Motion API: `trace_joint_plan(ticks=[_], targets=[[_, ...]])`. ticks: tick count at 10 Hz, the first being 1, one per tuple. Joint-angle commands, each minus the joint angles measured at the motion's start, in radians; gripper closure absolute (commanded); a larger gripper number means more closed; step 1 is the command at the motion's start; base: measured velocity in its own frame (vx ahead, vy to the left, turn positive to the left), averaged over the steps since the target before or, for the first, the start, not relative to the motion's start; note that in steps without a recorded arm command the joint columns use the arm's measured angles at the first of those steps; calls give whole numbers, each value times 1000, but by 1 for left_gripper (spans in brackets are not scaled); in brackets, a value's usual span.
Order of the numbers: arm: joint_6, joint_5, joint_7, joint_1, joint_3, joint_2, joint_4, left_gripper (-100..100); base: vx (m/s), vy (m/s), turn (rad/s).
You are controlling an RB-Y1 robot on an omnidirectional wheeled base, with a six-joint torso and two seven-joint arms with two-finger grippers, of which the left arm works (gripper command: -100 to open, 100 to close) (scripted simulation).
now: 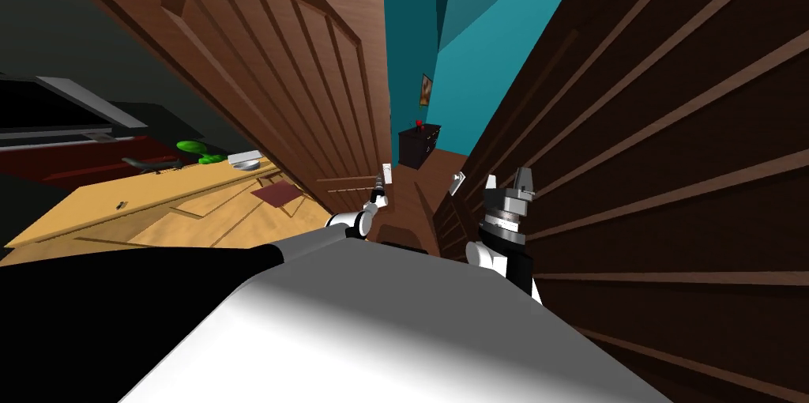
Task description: Push the door open
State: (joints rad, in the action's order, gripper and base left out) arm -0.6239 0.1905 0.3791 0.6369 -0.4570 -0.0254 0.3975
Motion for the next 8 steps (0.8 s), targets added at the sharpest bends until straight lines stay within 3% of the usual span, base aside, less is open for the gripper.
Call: trace_joint_plan(ticks=[1,4,6,7,8], targets=[[16,-1,2,-14,1,6,50,-100,-18,-12,-2],[10,0,1,-18,-1,4,56,-100,149,14,-23],[7,1,1,-20,-2,18,55,-100,213,30,-26],[5,1,1,-21,-3,37,55,-100,245,24,-22],[5,1,1,-21,-3,37,55,-100,150,23,-11]])
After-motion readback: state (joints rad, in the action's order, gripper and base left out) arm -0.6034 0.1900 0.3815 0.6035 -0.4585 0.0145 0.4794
